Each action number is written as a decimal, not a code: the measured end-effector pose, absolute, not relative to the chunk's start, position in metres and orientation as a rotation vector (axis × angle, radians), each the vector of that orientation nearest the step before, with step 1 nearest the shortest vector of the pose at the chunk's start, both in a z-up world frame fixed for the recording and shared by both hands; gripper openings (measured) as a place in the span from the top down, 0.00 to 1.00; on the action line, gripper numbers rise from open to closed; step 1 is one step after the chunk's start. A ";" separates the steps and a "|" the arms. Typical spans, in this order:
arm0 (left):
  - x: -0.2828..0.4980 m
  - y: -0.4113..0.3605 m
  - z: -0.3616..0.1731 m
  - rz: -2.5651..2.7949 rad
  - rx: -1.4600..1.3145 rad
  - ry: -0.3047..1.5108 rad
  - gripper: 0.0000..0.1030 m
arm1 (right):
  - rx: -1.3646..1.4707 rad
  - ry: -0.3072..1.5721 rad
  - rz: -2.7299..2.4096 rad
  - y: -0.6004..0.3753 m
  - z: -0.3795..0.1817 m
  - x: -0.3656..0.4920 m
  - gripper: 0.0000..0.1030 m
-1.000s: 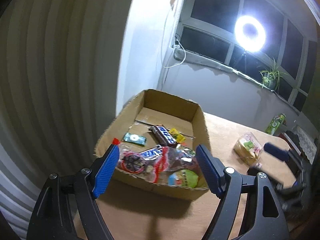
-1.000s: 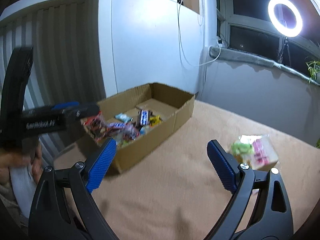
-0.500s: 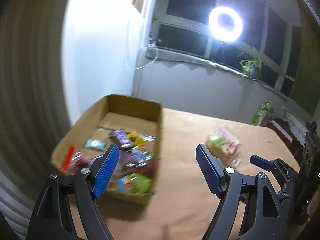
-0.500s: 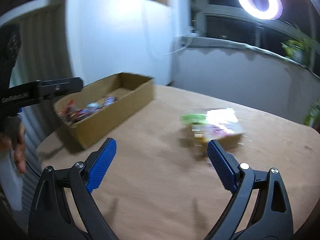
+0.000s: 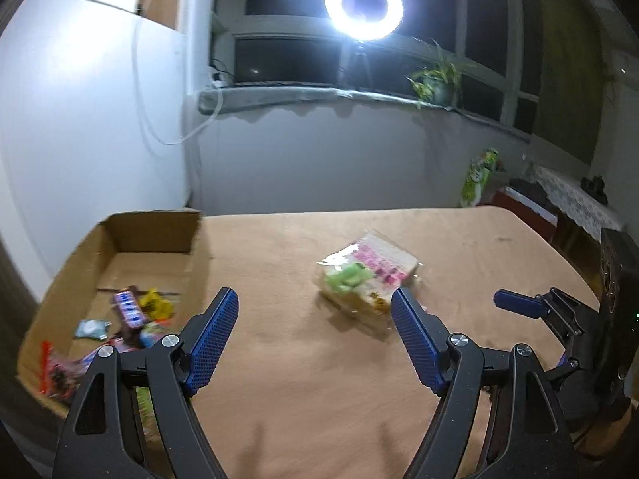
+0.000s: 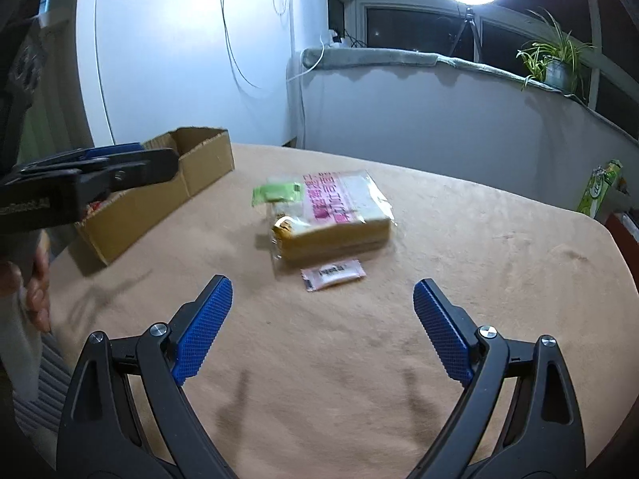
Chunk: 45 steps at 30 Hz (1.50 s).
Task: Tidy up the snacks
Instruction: 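Move both open tools back toward the bread loaf, then grasp the green candy with the left gripper while the right gripper grasps the pink packet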
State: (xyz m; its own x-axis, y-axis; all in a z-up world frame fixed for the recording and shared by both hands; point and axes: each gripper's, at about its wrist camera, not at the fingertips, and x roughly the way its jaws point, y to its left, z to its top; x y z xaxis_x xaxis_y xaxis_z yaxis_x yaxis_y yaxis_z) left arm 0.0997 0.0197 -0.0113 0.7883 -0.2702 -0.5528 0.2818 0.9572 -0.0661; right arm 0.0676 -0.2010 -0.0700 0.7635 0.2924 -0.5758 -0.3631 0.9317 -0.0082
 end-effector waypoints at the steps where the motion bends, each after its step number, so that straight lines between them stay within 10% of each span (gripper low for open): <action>1: 0.104 0.015 -0.014 -0.304 0.027 0.601 0.23 | -0.121 0.618 0.366 -0.202 -0.072 0.070 0.09; 19: 0.180 -0.017 -0.065 -0.380 0.025 0.759 0.24 | -0.220 0.860 0.489 -0.189 -0.106 0.154 0.31; 23: 0.187 -0.019 -0.070 -0.407 0.015 0.781 0.42 | -0.230 0.849 0.475 -0.189 -0.105 0.153 0.61; 33: 0.183 -0.011 -0.066 -0.423 -0.010 0.761 0.81 | -0.202 0.829 0.467 -0.196 -0.102 0.150 0.77; 45: 0.159 0.000 -0.062 -0.460 -0.079 0.743 0.81 | -0.142 0.810 0.453 -0.215 -0.097 0.136 0.84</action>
State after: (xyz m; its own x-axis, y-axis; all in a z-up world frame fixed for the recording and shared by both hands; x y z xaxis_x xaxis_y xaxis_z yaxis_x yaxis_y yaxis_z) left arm 0.1594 0.0002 -0.0621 0.6417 -0.4310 -0.6344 0.3761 0.8977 -0.2295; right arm 0.1358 -0.2145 -0.0975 0.6001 0.3361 -0.7259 -0.4426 0.8954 0.0486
